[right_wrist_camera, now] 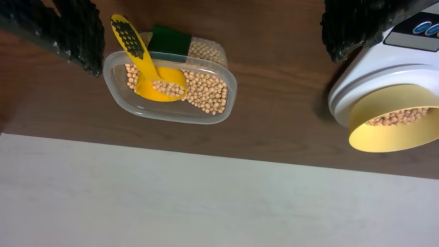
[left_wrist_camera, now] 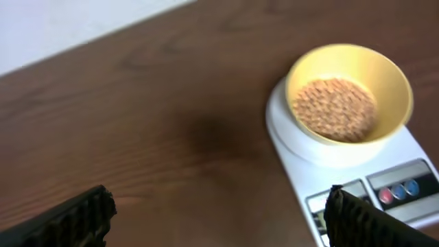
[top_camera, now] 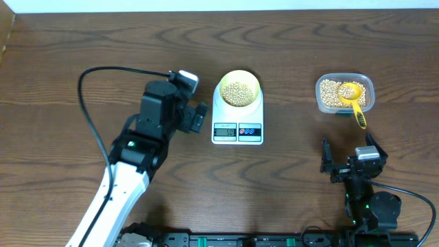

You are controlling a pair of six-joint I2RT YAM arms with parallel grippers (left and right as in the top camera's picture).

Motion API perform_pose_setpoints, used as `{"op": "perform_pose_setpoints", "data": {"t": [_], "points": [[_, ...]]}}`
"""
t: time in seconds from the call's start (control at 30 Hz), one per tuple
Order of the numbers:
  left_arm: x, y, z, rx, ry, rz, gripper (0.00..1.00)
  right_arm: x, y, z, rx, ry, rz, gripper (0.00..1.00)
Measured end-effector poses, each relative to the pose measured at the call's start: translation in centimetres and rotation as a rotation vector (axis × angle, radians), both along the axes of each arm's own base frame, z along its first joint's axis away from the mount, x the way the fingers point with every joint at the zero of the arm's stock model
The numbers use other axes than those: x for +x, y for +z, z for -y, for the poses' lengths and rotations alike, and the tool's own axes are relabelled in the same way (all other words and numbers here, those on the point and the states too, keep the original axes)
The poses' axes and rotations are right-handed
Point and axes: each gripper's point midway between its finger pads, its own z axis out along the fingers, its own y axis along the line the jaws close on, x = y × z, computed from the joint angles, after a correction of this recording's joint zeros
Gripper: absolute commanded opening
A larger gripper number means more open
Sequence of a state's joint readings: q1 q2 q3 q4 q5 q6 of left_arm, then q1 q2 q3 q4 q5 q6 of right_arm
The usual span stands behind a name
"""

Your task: Scoop item into bowl and weigh 50g on scale

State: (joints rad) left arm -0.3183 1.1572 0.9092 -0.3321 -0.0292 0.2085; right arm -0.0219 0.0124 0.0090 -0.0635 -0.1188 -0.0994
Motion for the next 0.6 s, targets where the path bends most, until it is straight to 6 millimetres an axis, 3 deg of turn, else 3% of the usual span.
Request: {"op": "perform_pose_setpoints", "data": {"t": [0.13,0.37,0.6], "points": [[0.0,2.2,-2.6,-0.036,0.102,0.060,1.00,0.0,0.0,0.0,0.000,0.000,0.000,0.99],[-1.3,6.7,-9.6,-0.127,0.351,0.199,1.00,0.0,0.0,0.0,0.000,0.000,0.000,0.99],[-4.1,8.3,-11.8,-0.152,0.427,0.266,1.00,0.0,0.0,0.0,0.000,0.000,0.000,0.99]]}}
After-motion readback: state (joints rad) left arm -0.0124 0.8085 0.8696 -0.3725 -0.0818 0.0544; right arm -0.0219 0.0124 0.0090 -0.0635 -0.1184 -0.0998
